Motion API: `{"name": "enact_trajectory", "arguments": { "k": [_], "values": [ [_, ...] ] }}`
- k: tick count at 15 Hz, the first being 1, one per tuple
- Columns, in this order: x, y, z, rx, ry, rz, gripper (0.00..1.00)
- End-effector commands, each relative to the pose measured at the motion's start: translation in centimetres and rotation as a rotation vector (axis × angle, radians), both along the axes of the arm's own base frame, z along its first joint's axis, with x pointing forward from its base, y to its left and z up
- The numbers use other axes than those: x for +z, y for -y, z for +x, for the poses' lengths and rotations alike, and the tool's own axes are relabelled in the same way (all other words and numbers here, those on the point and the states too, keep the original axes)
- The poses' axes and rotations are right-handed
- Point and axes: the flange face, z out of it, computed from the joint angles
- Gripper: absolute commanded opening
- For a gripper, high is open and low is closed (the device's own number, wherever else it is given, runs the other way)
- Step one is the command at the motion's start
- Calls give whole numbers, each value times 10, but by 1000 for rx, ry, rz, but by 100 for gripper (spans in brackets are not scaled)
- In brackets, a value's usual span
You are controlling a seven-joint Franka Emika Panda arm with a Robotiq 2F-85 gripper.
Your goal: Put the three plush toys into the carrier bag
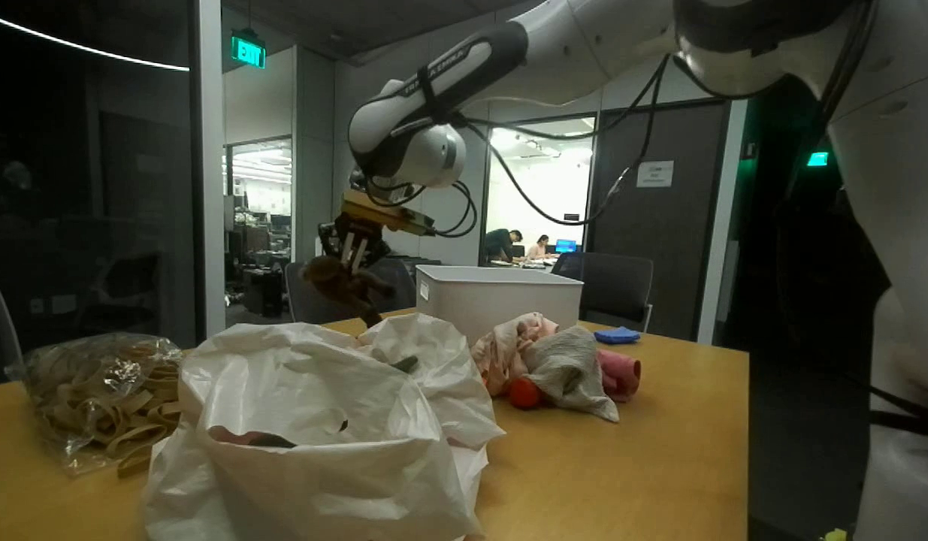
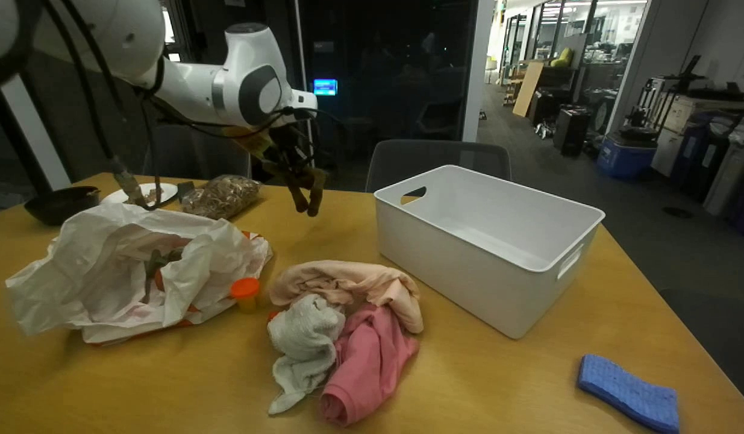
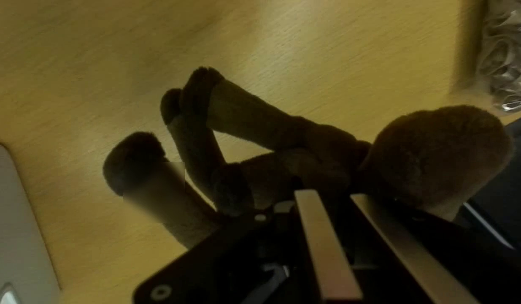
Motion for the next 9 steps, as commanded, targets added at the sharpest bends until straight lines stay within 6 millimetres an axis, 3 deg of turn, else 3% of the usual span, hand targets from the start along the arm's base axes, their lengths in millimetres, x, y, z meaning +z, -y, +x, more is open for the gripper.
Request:
{"name": "enact_trajectory", "arguments": {
  "k": [1,9],
  "values": [
    [40,-3,-68,98,47,66,9],
    [88,1,-205,330,78,222,9]
  ]
}}
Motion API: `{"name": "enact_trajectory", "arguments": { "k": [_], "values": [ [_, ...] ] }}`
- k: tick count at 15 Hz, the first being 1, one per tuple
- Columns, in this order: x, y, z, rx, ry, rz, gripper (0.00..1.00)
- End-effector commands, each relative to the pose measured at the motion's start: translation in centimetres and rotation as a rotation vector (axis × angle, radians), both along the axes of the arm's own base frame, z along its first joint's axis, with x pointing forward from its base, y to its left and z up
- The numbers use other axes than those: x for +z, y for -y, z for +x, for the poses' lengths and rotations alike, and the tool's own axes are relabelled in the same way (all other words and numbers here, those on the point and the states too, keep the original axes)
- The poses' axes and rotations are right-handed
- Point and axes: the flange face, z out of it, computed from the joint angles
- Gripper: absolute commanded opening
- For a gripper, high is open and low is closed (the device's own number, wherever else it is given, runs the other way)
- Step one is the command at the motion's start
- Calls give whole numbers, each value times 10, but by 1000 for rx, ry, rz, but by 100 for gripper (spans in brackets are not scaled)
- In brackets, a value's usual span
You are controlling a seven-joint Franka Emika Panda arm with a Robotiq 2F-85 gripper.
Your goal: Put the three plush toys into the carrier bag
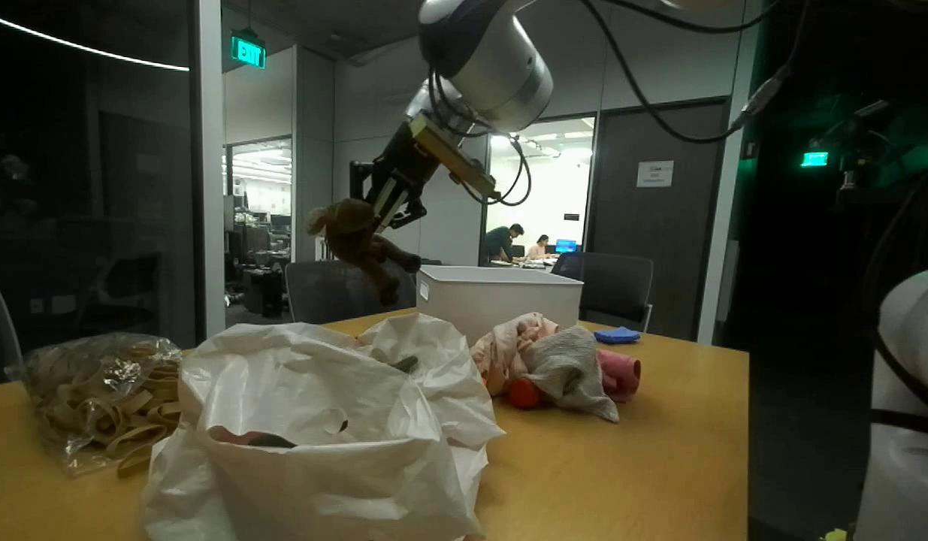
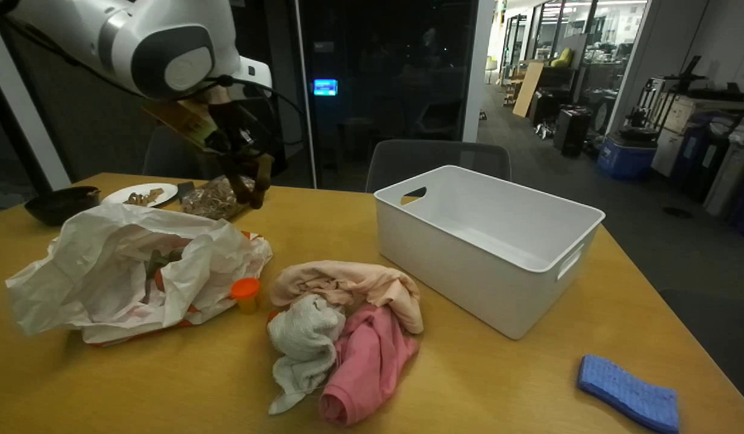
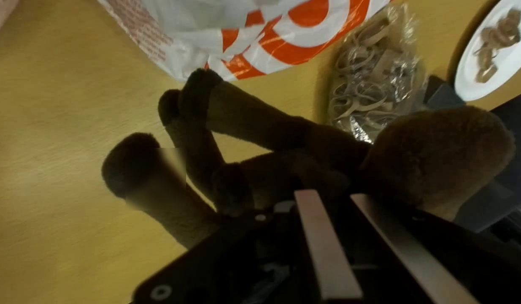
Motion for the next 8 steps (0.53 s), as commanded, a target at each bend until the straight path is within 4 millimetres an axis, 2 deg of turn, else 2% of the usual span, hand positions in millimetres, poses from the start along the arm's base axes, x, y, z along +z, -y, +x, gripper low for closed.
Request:
{"name": "enact_trajectory", "arguments": {
  "k": [1,4,5,8],
  "values": [
    [22,11,-77,111,36,60,9],
    [29,15,-134,226,-7,91,9],
    [26,14,-147,271,-59,94,9],
    [13,4,-171,369,-198,83,9]
  ]
}}
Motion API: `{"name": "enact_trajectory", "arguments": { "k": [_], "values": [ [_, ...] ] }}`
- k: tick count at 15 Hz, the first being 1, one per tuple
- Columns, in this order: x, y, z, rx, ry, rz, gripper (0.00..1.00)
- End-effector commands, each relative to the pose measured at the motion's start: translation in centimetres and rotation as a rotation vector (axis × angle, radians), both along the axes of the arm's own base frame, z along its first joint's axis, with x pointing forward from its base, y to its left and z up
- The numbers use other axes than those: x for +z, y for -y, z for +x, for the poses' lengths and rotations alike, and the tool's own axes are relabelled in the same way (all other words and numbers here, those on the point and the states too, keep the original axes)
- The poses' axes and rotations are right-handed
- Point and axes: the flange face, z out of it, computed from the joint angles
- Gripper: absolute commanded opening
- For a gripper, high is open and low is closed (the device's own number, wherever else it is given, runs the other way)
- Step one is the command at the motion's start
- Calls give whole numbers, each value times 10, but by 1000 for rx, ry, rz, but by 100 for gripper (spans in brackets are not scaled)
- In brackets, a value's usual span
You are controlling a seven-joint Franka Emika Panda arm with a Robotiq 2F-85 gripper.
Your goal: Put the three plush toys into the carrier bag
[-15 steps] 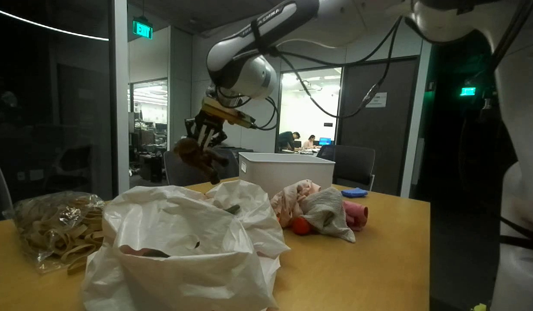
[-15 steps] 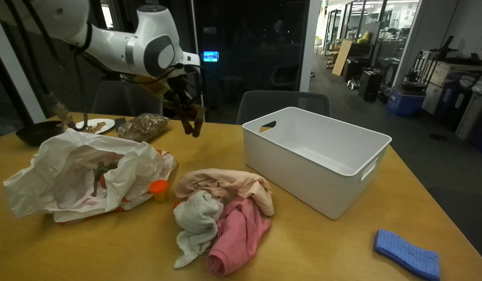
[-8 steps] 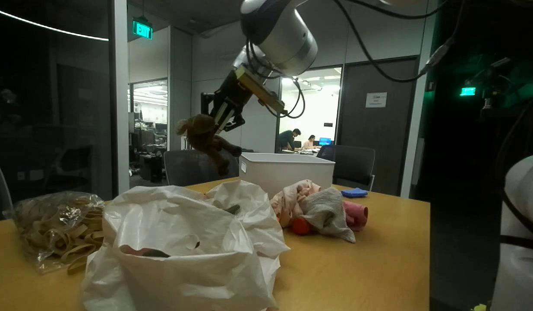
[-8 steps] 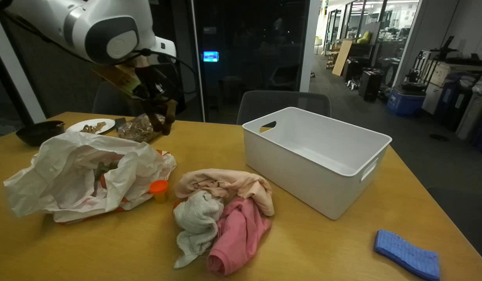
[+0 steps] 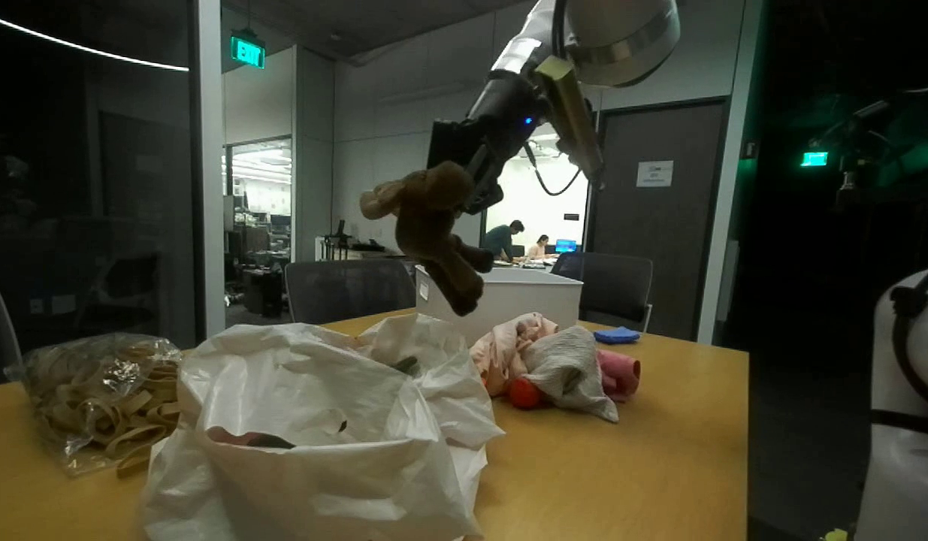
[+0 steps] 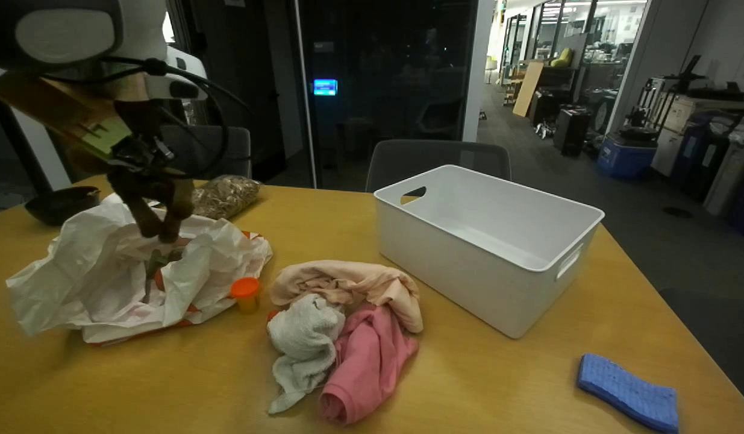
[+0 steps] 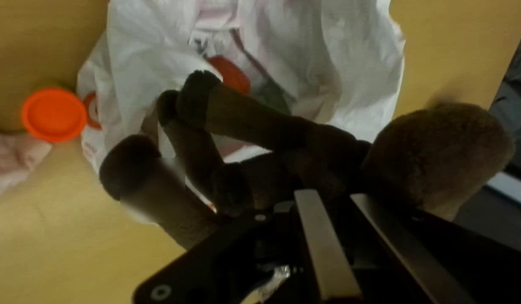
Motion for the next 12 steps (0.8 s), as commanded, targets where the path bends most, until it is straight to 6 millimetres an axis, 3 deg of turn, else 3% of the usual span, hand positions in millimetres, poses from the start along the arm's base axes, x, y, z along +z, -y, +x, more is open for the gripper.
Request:
{"name": "enact_trajectory", "arguments": {
  "k": [1,3,8,12],
  "values": [
    [-10,-12,-32,142,-87,1,9],
    [-19,-28,-39,249,-104,-13,9],
    [-53,-67,-25,407,-121,-44,9],
    [-90,-72,13,398,-133,-65,9]
  ]
}}
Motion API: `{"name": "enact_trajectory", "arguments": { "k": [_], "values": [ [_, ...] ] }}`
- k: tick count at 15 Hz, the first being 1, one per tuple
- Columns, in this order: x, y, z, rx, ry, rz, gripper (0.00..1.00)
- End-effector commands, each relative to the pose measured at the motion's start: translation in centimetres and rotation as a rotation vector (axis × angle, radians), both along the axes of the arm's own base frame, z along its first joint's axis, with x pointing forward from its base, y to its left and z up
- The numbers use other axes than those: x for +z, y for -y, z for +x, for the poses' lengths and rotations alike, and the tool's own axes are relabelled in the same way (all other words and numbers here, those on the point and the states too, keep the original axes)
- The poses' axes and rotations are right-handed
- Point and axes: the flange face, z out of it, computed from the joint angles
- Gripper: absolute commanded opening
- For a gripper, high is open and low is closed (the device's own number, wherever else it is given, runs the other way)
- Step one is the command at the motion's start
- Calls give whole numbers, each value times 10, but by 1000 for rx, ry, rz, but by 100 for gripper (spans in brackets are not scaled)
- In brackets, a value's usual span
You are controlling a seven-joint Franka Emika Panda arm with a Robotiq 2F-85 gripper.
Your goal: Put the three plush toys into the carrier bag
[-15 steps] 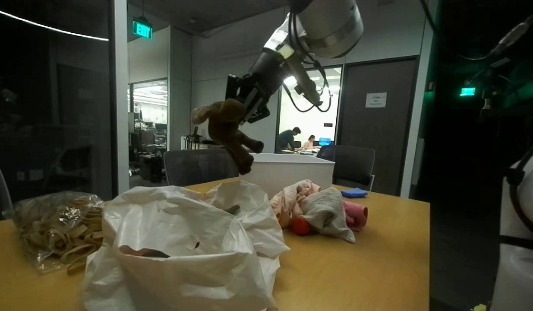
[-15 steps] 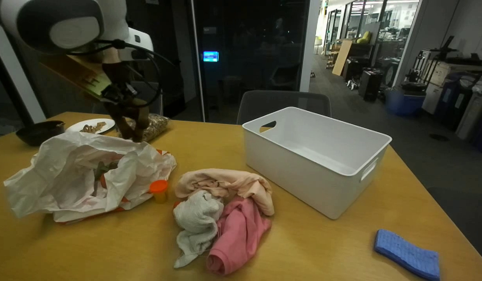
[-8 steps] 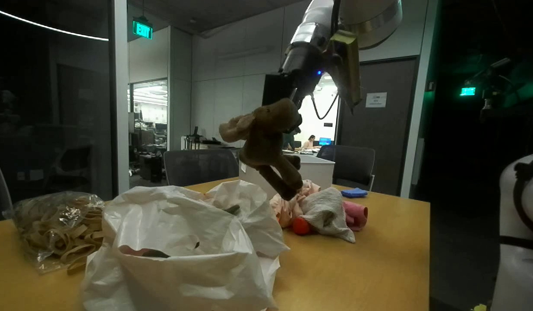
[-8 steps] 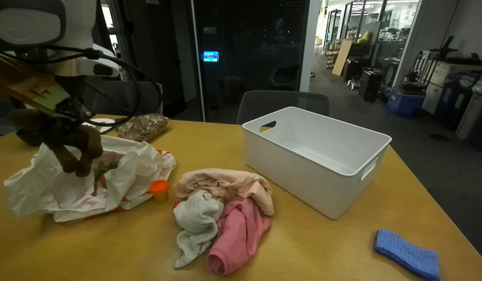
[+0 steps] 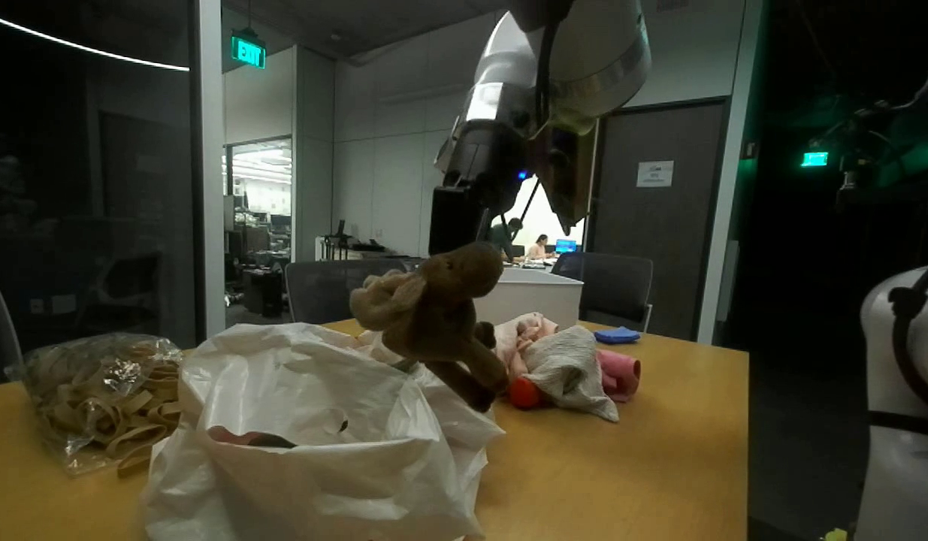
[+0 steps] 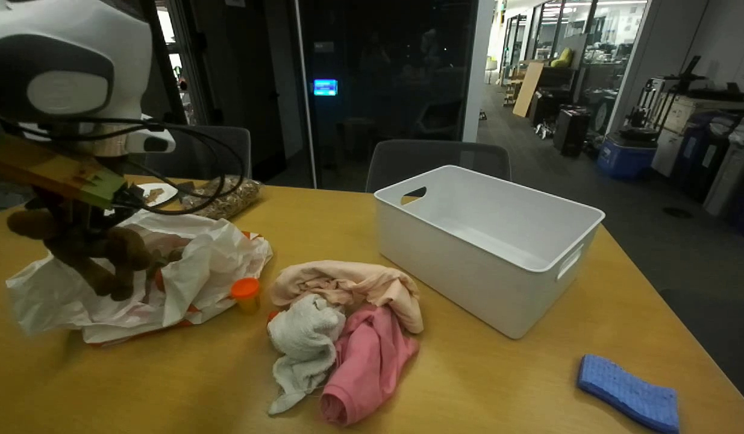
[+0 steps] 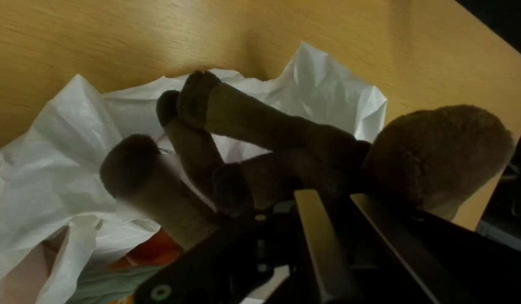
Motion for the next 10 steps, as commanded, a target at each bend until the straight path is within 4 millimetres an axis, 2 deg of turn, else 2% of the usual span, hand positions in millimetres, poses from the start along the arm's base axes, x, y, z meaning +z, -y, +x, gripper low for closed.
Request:
{"name": "enact_trajectory", "arguments": {
  "k": [1,6,9,10],
  "values": [
    [-21,-5,43,-2,17,9,9],
    [-39,8,83,-48,21,-7,9],
    [-55,9,93,-49,-10,-31,9],
    [-61,3,93,-35,-28,-30,9]
  ]
}}
